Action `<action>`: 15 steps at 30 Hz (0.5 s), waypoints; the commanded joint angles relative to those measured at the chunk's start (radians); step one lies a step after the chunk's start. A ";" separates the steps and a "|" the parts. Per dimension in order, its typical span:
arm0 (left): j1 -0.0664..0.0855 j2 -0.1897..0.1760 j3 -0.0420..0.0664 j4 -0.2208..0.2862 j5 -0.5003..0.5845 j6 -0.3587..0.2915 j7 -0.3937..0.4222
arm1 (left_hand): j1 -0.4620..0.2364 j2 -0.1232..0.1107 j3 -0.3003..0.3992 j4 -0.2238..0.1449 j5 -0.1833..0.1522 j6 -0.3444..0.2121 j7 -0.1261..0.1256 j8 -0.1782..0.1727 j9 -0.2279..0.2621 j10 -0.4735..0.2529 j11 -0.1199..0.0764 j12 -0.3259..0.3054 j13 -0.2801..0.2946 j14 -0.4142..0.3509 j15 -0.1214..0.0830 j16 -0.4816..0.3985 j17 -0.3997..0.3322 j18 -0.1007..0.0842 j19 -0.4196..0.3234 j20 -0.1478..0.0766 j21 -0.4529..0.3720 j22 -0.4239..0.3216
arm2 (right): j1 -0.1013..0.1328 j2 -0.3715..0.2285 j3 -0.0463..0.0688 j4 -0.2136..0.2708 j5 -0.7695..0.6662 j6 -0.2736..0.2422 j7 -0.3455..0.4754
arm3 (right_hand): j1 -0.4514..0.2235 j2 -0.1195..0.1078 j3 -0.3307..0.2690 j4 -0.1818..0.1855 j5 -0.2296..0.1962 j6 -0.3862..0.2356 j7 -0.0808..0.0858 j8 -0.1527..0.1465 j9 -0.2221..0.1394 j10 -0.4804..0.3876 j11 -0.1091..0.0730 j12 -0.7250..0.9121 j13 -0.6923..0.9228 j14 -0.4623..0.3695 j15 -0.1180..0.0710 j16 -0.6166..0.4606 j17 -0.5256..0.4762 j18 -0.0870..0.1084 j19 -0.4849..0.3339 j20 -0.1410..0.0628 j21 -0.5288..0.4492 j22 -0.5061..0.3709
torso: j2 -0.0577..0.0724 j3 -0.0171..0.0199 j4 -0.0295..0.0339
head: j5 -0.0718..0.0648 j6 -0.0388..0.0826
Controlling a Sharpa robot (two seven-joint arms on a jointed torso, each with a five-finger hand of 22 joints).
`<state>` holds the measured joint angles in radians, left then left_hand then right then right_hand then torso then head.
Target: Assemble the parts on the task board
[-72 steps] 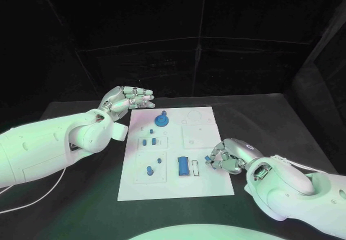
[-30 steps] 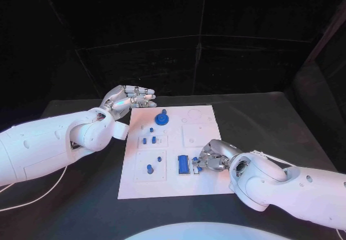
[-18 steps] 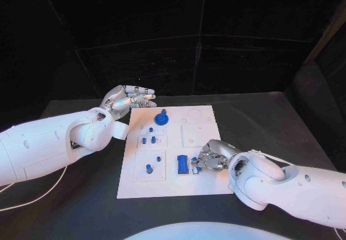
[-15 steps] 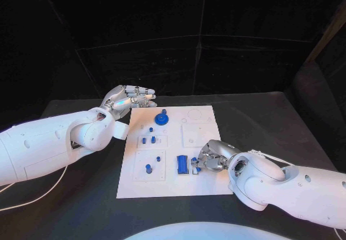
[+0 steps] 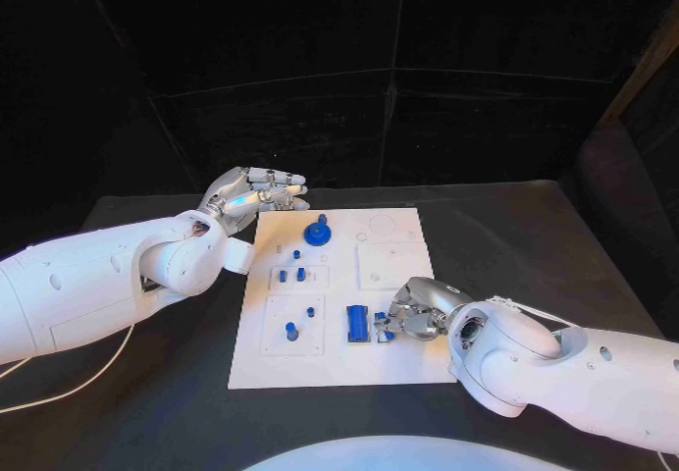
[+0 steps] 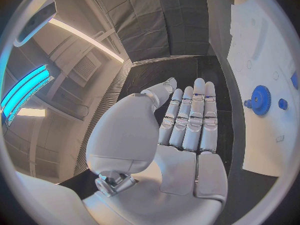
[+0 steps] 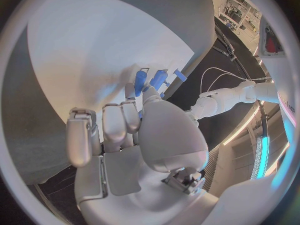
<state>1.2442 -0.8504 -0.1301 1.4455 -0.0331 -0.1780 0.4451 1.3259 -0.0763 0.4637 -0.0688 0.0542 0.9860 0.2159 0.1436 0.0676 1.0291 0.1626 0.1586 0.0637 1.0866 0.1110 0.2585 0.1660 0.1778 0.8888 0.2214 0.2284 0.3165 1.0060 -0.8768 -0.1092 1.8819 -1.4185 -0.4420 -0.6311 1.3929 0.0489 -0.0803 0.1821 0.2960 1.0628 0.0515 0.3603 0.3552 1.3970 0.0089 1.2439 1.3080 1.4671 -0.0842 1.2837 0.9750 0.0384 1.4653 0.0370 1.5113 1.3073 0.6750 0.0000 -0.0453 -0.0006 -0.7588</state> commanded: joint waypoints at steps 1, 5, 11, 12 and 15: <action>0.001 0.003 0.001 -0.001 0.003 0.014 0.001 | -0.010 0.001 -0.002 0.006 0.005 -0.005 0.001 0.005 -0.001 -0.006 0.001 -0.006 -0.001 0.003 0.001 -0.005 -0.001 0.004 0.004 0.001 -0.004 -0.001 | -0.001 0.000 -0.002 0.004 -0.013 0.002 0.007 | -0.013 0.001 0.001 0.007 -0.002 0.019 -0.009 0.005 0.001 0.046 -0.039 0.026 0.016 0.020 -0.005 0.007 0.001 -0.020 0.054 -0.009 0.005 0.209 | 0.000 0.0003 0.0004 | 0.001 0.001; 0.001 0.003 0.001 -0.002 0.003 0.014 0.001 | -0.010 0.001 -0.002 0.006 0.005 -0.005 0.001 0.005 -0.001 -0.006 0.001 -0.006 -0.001 0.003 0.001 -0.005 -0.001 0.004 0.004 0.001 -0.004 -0.001 | -0.001 -0.001 -0.002 0.008 -0.015 0.001 0.012 | -0.020 -0.002 0.000 0.012 -0.002 0.021 -0.010 0.005 0.002 0.048 -0.040 0.028 0.018 0.020 -0.006 0.007 0.002 -0.020 0.054 -0.010 0.005 0.209 | 0.000 0.0000 0.0001 | 0.001 -0.001; 0.001 0.004 0.001 -0.003 0.003 0.014 0.000 | -0.012 0.001 -0.002 0.006 0.005 -0.006 0.001 0.005 -0.001 -0.007 0.001 -0.007 -0.001 0.003 0.002 -0.007 -0.001 0.004 0.004 0.001 -0.005 -0.002 | -0.001 -0.002 -0.002 0.010 -0.016 0.001 0.019 | -0.070 -0.016 -0.022 0.049 0.044 0.027 -0.010 0.005 0.008 0.051 -0.040 0.028 0.020 0.020 -0.007 0.008 0.003 -0.020 0.055 -0.012 0.006 0.210 | 0.000 -0.0011 0.0003 | 0.001 0.001; 0.001 0.004 0.001 -0.002 0.003 0.014 0.000 | -0.012 0.001 -0.002 0.006 0.005 -0.006 0.001 0.005 -0.001 -0.007 0.001 -0.007 -0.001 0.003 0.002 -0.007 -0.001 0.004 0.004 0.001 -0.005 -0.002 | -0.001 -0.003 -0.002 0.010 -0.016 -0.001 0.019 | -0.091 -0.017 -0.033 0.064 0.049 0.028 -0.008 0.004 0.009 0.052 -0.038 0.028 0.020 0.020 -0.006 0.008 0.004 -0.020 0.055 -0.012 0.006 0.211 | 0.000 -0.0013 0.0002 | 0.001 0.002; 0.001 0.003 0.001 -0.002 0.003 0.013 0.000 | -0.012 0.001 -0.002 0.006 0.005 -0.006 0.001 0.005 -0.001 -0.007 0.001 -0.007 -0.001 0.003 0.002 -0.007 -0.001 0.004 0.004 0.001 -0.005 -0.002 | -0.001 -0.004 -0.002 0.008 -0.016 -0.009 0.020 | -0.154 -0.018 -0.071 0.104 -0.021 0.032 -0.006 0.005 0.013 0.053 -0.037 0.027 0.020 0.020 -0.004 0.007 0.003 -0.020 0.054 -0.009 0.005 0.210 | 0.000 -0.0011 0.0007 | 0.001 0.003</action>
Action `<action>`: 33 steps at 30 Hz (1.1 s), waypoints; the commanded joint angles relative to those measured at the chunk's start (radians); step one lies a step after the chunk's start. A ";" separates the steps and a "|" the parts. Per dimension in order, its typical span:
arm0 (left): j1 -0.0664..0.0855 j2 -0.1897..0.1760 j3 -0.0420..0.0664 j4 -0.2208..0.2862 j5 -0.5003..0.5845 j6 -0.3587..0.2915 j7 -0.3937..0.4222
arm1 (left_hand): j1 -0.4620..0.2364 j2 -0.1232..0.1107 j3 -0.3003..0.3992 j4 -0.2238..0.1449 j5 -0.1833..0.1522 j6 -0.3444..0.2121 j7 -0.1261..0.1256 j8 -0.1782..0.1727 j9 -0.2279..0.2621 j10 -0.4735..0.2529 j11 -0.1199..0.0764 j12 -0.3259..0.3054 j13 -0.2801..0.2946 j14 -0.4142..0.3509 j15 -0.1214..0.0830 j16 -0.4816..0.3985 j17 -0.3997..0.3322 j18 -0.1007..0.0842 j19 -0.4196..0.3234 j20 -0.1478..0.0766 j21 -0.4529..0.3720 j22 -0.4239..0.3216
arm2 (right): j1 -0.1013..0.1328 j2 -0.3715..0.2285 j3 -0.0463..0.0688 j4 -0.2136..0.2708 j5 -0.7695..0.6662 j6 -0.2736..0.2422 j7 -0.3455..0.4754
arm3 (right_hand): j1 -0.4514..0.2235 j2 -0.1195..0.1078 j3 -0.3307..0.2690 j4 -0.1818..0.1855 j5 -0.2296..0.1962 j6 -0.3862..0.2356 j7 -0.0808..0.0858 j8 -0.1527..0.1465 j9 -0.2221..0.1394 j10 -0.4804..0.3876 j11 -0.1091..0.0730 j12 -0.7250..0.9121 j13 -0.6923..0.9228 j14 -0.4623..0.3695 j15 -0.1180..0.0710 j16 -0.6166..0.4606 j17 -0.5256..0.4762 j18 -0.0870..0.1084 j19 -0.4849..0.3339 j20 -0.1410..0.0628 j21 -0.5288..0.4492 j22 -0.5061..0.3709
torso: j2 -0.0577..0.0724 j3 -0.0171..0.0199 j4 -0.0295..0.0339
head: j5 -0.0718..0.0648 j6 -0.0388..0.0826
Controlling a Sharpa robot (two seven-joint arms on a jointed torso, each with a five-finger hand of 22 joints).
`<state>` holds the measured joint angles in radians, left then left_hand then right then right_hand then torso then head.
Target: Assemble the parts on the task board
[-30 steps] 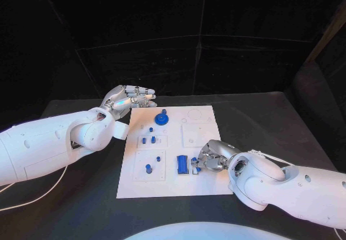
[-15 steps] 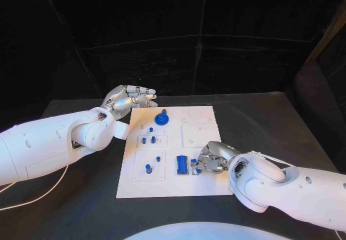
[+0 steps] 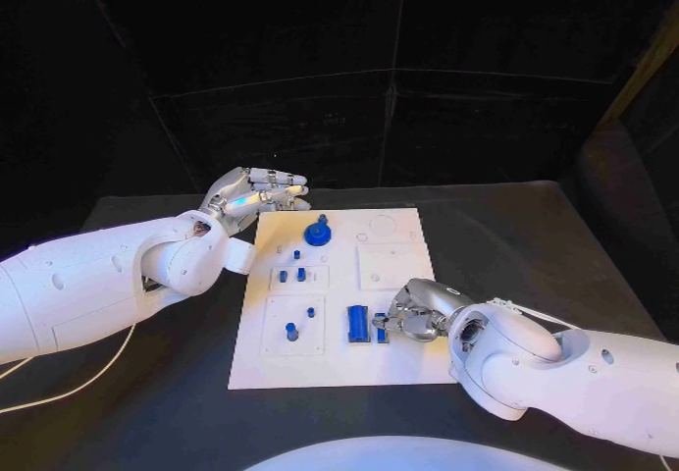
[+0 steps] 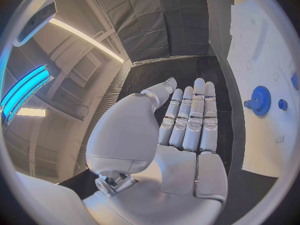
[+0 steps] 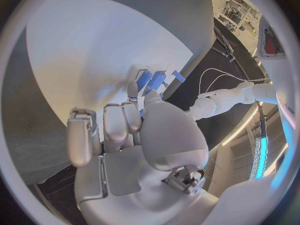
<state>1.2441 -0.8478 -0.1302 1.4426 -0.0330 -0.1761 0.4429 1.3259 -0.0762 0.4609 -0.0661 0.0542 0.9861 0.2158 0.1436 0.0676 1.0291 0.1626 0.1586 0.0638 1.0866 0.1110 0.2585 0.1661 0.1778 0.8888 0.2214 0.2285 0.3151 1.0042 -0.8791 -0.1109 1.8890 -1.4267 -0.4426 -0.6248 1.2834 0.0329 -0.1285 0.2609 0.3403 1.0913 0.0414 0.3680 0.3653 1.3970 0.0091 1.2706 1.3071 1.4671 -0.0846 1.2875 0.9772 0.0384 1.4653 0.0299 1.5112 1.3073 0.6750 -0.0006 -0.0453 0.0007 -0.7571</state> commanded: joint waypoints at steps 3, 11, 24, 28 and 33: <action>0.001 0.000 0.001 0.001 0.003 0.011 0.002 | -0.012 0.001 0.000 0.004 0.005 -0.006 0.001 0.005 -0.001 -0.007 0.001 -0.007 -0.001 0.003 0.002 -0.007 -0.001 0.004 0.004 0.001 -0.005 -0.001 | 0.001 -0.002 0.000 -0.001 -0.007 -0.021 0.015 | -0.098 0.011 -0.056 0.028 -0.171 0.004 0.004 -0.003 0.009 0.053 -0.036 -0.001 0.022 0.019 -0.003 0.002 -0.002 -0.020 0.054 -0.002 0.004 0.209 | 0.000 -0.0005 0.0010 | 0.000 0.002; 0.001 -0.002 0.001 0.002 0.003 0.010 0.002 | -0.012 0.001 0.000 0.004 0.005 -0.006 0.001 0.005 -0.001 -0.007 0.001 -0.007 -0.001 0.003 0.002 -0.007 -0.001 0.004 0.004 0.001 -0.005 -0.001 | 0.001 -0.012 0.000 0.000 -0.009 -0.021 0.025 | -0.078 0.019 -0.075 0.011 -0.198 0.000 0.003 -0.004 0.017 0.052 -0.036 -0.004 0.023 0.019 -0.004 0.001 -0.003 -0.019 0.053 -0.002 0.003 0.209 | 0.000 0.0001 0.0001 | -0.001 0.003; 0.001 -0.005 0.001 0.002 0.003 0.009 0.002 | -0.012 0.001 0.000 0.004 0.005 -0.006 0.001 0.005 -0.001 -0.007 0.001 -0.007 -0.001 0.002 0.002 -0.007 -0.002 0.004 0.004 0.001 -0.005 -0.001 | 0.001 -0.050 0.000 0.033 -0.009 0.036 0.065 | 0.057 0.004 -0.070 -0.075 -0.197 -0.002 0.002 -0.004 0.029 0.052 -0.038 -0.002 0.029 0.018 -0.005 -0.001 -0.005 -0.019 0.053 -0.003 0.003 0.209 | -0.001 -0.0001 -0.0009 | 0.000 0.003; 0.001 -0.005 0.001 0.002 0.003 0.010 0.002 | -0.012 0.001 0.001 0.004 0.005 -0.007 0.002 0.005 -0.001 -0.008 0.001 -0.007 -0.001 0.002 0.002 -0.008 -0.002 0.004 0.003 0.002 -0.006 -0.003 | 0.001 -0.050 0.000 0.029 -0.009 0.047 0.065 | 0.069 0.005 -0.070 -0.083 -0.198 -0.002 0.002 -0.004 0.030 0.052 -0.038 -0.003 0.029 0.018 -0.005 -0.001 -0.005 -0.019 0.053 -0.003 0.003 0.209 | -0.001 -0.0005 0.0011 | -0.002 0.005; 0.001 -0.005 0.001 0.003 0.003 0.010 0.002 | -0.012 0.001 0.001 0.004 0.005 -0.007 0.002 0.005 -0.001 -0.008 0.001 -0.007 -0.001 0.002 0.002 -0.008 -0.002 0.004 0.003 0.002 -0.006 -0.003 | 0.001 -0.040 0.000 0.018 -0.011 0.054 0.060 | 0.075 0.006 -0.071 -0.089 -0.198 -0.002 0.001 -0.005 0.031 0.052 -0.039 -0.003 0.029 0.018 -0.005 -0.001 -0.006 -0.019 0.053 -0.003 0.003 0.209 | 0.001 -0.0001 0.0015 | -0.002 0.004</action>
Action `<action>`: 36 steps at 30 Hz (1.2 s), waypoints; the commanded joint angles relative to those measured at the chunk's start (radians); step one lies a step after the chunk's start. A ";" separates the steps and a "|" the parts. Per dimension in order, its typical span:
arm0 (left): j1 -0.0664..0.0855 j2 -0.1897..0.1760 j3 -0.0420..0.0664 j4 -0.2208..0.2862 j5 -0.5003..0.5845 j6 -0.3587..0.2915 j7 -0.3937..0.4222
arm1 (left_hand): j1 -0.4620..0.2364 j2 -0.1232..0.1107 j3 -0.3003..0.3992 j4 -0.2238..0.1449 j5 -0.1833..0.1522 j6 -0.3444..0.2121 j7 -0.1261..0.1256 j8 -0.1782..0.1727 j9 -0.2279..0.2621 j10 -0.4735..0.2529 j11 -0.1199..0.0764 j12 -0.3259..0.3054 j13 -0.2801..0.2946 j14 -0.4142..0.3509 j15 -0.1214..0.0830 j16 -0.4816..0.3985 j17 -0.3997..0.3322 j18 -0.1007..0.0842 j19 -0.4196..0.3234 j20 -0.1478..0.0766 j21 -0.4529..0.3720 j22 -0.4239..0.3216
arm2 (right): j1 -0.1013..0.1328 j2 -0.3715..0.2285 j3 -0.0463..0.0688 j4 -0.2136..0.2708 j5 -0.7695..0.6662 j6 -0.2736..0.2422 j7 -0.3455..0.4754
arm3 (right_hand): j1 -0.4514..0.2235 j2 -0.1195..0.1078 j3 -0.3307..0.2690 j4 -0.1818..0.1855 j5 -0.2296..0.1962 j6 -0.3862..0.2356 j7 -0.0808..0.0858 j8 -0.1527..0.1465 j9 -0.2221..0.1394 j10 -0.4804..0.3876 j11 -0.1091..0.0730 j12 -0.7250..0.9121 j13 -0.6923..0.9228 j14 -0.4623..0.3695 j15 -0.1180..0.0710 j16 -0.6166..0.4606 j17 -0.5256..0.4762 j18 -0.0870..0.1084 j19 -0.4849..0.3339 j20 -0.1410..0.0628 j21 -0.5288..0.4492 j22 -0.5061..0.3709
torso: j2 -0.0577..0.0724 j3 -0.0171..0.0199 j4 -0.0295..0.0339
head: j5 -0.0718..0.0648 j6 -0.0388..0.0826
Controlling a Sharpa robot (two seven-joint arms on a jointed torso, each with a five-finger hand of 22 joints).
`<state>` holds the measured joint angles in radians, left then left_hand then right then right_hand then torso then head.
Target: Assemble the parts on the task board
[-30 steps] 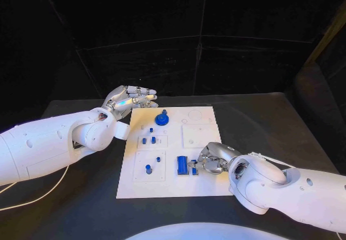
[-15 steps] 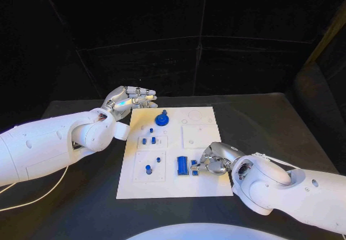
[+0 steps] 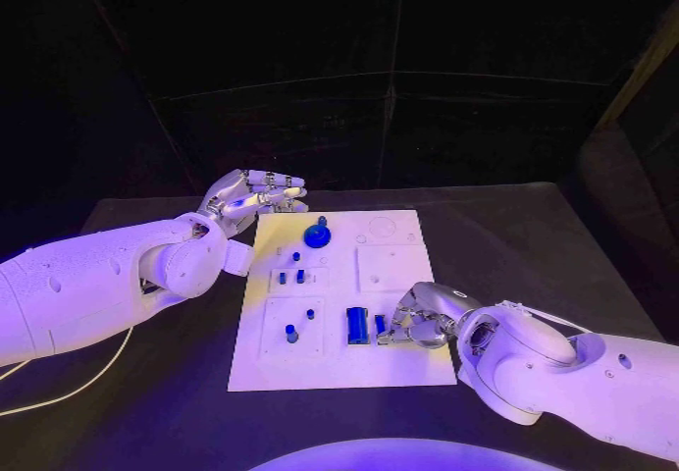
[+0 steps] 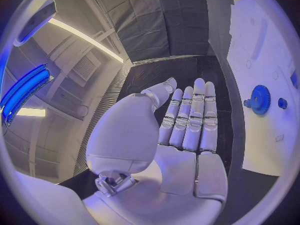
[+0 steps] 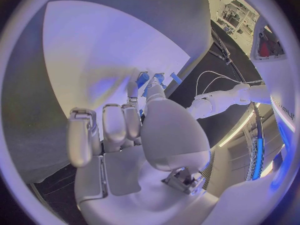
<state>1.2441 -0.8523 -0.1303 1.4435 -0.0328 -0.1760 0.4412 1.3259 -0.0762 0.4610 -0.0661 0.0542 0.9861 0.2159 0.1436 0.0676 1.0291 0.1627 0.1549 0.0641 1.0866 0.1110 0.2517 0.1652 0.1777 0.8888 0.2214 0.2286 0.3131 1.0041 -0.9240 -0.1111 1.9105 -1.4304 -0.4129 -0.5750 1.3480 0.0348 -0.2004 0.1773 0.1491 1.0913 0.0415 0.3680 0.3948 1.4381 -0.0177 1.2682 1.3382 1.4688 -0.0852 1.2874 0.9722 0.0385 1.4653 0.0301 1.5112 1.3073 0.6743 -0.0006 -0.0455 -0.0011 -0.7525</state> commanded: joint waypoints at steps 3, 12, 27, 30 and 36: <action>0.001 -0.001 0.001 0.002 0.003 0.009 0.004 | -0.012 0.001 0.001 0.004 0.005 -0.007 0.002 0.005 -0.001 -0.008 0.001 -0.003 -0.001 0.002 0.002 -0.001 -0.001 0.004 0.003 0.002 -0.006 -0.001 | 0.001 0.010 0.000 -0.013 -0.012 0.022 0.004 | 0.013 0.007 0.001 -0.007 -0.006 -0.001 0.001 -0.004 0.001 0.011 -0.012 -0.001 -0.002 0.017 -0.005 -0.001 -0.001 -0.019 0.053 -0.004 0.003 0.210 | 0.002 -0.0001 0.0014 | 0.001 -0.002; 0.001 -0.002 0.001 0.004 0.003 0.009 0.004 | -0.012 0.001 0.001 0.004 0.005 -0.007 0.002 0.005 -0.001 -0.008 0.001 -0.003 -0.001 0.002 0.002 -0.001 -0.001 0.004 0.003 0.002 -0.006 -0.001 | 0.001 0.026 0.000 -0.040 -0.024 0.024 0.000 | 0.017 0.013 0.003 -0.009 -0.003 0.001 0.000 -0.003 0.003 0.012 -0.013 0.001 0.000 0.017 -0.005 -0.001 0.001 -0.020 0.054 -0.004 0.004 0.210 | 0.002 0.0008 0.0013 | 0.003 -0.003; 0.001 0.000 0.001 0.000 0.003 0.005 0.007 | -0.012 0.001 0.001 0.003 0.005 -0.007 0.001 0.005 -0.001 -0.008 0.001 -0.004 -0.001 0.002 0.002 -0.003 -0.001 0.005 0.003 0.002 -0.007 -0.002 | 0.003 -0.028 0.001 -0.009 0.174 -0.025 0.241 | -0.033 -0.001 -0.053 0.023 -0.041 -0.087 0.040 -0.052 -0.008 -0.105 0.021 -0.219 -0.157 -0.019 0.021 -0.092 -0.145 0.017 -0.054 0.015 -0.116 0.101 | -0.005 -0.0024 0.0018 | 0.001 0.007; 0.001 0.002 0.001 -0.002 0.003 0.000 0.013 | -0.011 0.001 0.002 0.003 0.005 -0.007 0.000 0.005 -0.001 -0.008 0.001 -0.003 -0.001 0.002 0.002 -0.004 -0.001 0.005 0.003 0.002 -0.007 -0.003 | 0.023 -0.047 0.001 -0.030 0.336 -0.027 0.385 | -0.017 0.006 -0.058 0.019 -0.042 -0.125 0.056 -0.072 -0.012 -0.149 0.035 -0.295 -0.215 -0.037 0.033 -0.151 -0.228 0.034 -0.103 0.027 -0.178 0.047 | -0.009 -0.0037 0.0049 | -0.005 0.016; 0.001 0.004 0.001 -0.012 0.038 -0.029 0.043 | -0.018 -0.001 0.000 0.006 0.004 -0.013 -0.013 0.004 -0.002 0.004 -0.006 0.003 0.000 0.002 0.001 -0.011 -0.003 0.006 0.000 0.004 -0.014 -0.013 | 0.103 -0.050 0.002 -0.145 0.732 -0.021 0.689 | 0.059 0.048 -0.055 -0.019 -0.012 -0.189 0.092 -0.128 -0.030 -0.351 0.070 -0.664 -0.507 -0.146 0.063 -0.453 -0.553 0.123 -0.387 0.056 -0.587 -0.295 | -0.021 -0.0054 0.0052 | -0.015 0.054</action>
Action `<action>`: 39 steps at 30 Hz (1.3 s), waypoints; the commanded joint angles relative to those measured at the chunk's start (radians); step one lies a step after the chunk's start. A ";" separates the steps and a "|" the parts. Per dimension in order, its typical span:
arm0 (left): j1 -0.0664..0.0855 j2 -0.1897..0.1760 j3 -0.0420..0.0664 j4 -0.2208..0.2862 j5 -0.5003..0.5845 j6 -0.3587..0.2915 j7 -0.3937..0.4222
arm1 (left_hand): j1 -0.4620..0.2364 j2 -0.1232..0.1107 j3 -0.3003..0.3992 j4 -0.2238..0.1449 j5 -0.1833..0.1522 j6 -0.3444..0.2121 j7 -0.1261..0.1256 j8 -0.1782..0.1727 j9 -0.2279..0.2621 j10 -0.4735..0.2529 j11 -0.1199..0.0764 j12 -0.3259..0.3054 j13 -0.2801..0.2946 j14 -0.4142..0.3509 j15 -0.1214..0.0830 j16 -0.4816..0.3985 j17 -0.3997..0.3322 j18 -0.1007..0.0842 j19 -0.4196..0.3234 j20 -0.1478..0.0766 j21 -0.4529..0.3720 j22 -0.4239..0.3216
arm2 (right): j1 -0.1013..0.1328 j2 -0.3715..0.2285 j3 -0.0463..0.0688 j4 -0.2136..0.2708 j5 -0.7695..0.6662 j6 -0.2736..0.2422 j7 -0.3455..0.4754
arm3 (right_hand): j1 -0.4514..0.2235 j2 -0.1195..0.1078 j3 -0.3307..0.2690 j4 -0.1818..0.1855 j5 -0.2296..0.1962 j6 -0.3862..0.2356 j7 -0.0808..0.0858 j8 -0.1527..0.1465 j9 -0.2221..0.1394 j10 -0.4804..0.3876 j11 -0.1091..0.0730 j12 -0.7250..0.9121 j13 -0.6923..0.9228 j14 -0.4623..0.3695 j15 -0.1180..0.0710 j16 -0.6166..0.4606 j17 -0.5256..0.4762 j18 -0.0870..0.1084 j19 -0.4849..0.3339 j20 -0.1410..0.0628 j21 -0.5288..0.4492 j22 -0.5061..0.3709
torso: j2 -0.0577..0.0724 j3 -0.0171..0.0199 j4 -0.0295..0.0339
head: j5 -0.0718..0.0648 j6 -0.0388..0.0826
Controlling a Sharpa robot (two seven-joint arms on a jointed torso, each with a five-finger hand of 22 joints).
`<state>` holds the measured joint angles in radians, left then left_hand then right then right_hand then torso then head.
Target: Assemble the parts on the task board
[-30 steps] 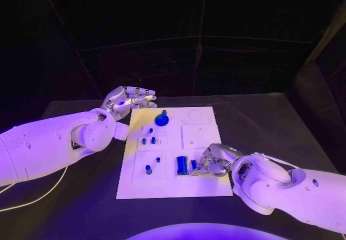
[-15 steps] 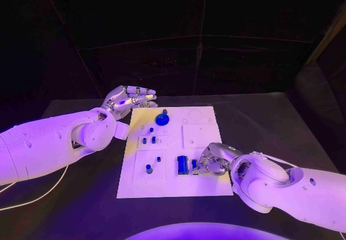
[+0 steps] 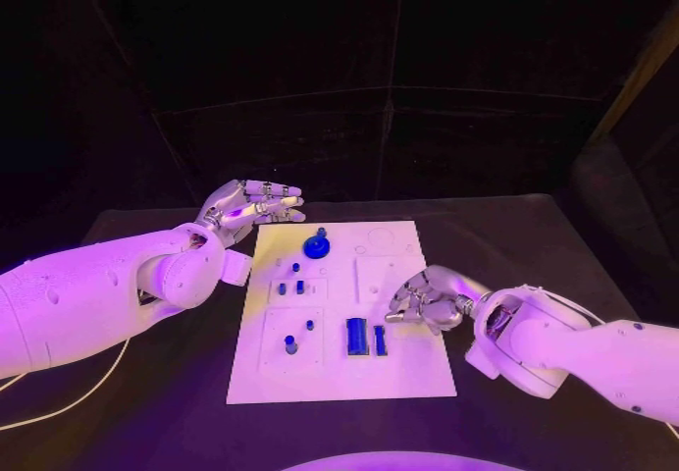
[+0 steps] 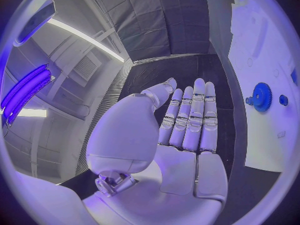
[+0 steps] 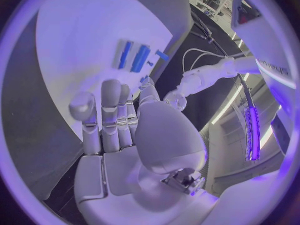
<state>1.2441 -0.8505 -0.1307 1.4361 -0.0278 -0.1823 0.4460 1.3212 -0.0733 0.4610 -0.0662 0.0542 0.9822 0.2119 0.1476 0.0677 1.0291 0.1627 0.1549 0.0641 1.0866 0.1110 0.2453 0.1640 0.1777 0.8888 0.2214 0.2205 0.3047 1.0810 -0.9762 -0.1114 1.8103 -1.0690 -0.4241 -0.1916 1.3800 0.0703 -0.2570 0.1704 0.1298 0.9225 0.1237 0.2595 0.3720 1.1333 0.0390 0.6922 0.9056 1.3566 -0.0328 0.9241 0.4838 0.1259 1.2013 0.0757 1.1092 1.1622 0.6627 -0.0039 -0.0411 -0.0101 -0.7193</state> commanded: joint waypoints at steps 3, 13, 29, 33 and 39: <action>0.001 0.009 0.001 -0.019 0.059 -0.038 0.056 | -0.023 -0.010 -0.007 0.011 0.004 -0.030 -0.020 -0.011 -0.003 0.013 -0.012 0.006 0.000 0.008 -0.001 -0.008 -0.001 0.007 0.000 0.004 -0.010 -0.012 | 0.063 0.023 0.002 -0.132 0.547 0.047 0.421 | 0.090 0.055 0.026 -0.039 -0.020 -0.065 0.061 -0.073 -0.036 -0.208 0.080 -0.304 -0.242 -0.185 0.070 -0.296 -0.149 0.038 -0.288 0.055 -0.435 -0.326 | -0.018 -0.0049 -0.0011 | -0.016 0.051; 0.000 0.073 0.001 -0.131 0.127 -0.087 0.105 | -0.043 -0.012 -0.060 0.038 0.003 -0.037 -0.031 -0.026 -0.003 -0.015 0.005 -0.024 -0.002 -0.049 0.028 -0.076 -0.021 0.003 -0.075 0.032 -0.070 -0.064 | 0.119 0.165 0.039 -0.446 0.768 0.119 0.630 | 0.063 0.082 0.056 -0.152 -0.045 -0.025 0.083 -0.185 -0.170 -0.194 0.135 -0.510 -0.650 -0.361 0.169 -0.725 -0.384 0.056 -0.360 0.175 -0.878 -0.686 | -0.044 -0.0077 0.0057 | -0.028 0.118; -0.024 0.109 0.015 -0.153 0.106 -0.141 0.081 | -0.616 0.073 -0.268 0.066 -0.054 -0.473 -0.119 -0.148 -0.068 -0.502 -0.060 -0.155 -0.064 -0.556 -0.019 -0.245 -0.164 -0.070 -0.489 -0.065 -0.220 -0.197 | 0.102 0.247 0.058 -0.529 0.788 0.045 0.619 | -0.625 0.020 0.158 -0.170 -0.130 -0.432 -0.006 -0.260 -0.372 -0.614 0.060 -0.611 -0.906 -0.800 0.116 -0.924 -0.484 -0.018 -0.722 0.071 -1.109 -0.974 | -0.077 -0.0031 0.0198 | -0.012 0.135; -0.059 0.101 0.039 -0.095 0.090 -0.231 0.080 | -0.727 0.073 -0.298 0.066 -0.054 -0.553 -0.133 -0.148 -0.068 -0.585 -0.076 -0.155 -0.064 -0.640 -0.034 -0.245 -0.164 -0.081 -0.552 -0.090 -0.220 -0.214 | 0.071 0.235 0.071 -0.462 0.853 -0.046 0.640 | -0.741 0.006 0.172 -0.170 -0.130 -0.508 -0.024 -0.260 -0.372 -0.694 0.045 -0.692 -0.906 -0.886 0.103 -0.924 -0.484 -0.034 -0.796 0.048 -1.109 -1.003 | -0.108 0.0021 0.0357 | 0.004 0.123; -0.128 0.085 0.086 0.023 0.058 -0.415 0.077 | -0.863 0.073 -0.335 0.066 -0.054 -0.651 -0.212 -0.148 -0.068 -0.686 -0.163 -0.155 -0.064 -0.742 -0.111 -0.245 -0.164 -0.101 -0.629 -0.120 -0.220 -0.305 | 0.013 0.213 0.094 -0.335 0.977 -0.218 0.681 | -0.888 -0.070 0.257 -0.170 -0.130 -0.603 -0.047 -0.260 -0.372 -0.794 -0.039 -0.692 -0.906 -0.994 0.033 -0.924 -0.484 -0.045 -0.889 0.020 -1.109 -1.040 | -0.118 0.0039 0.0411 | 0.010 0.119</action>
<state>1.1299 -0.7622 -0.0525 1.4264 0.0701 -0.4322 0.5214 0.6443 -0.0042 0.1771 -0.0014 0.0077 0.4658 0.0649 0.0080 0.0044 0.4824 0.0888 0.0095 0.0044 0.4849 0.0604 0.0113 0.0116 0.1081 0.3653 0.1423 0.0134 0.0980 1.1044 -0.7574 -0.0219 1.4429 -0.2098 -0.4814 0.4384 0.6696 0.0519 -0.0796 -0.0025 0.0072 0.4346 0.1042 0.0077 0.0175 0.4612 0.0747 0.0331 0.0127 0.4936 0.0381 0.0085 0.0039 0.1158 0.4243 0.1301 0.0113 0.1669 0.5537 -0.0015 -0.0049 -0.0013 -0.5991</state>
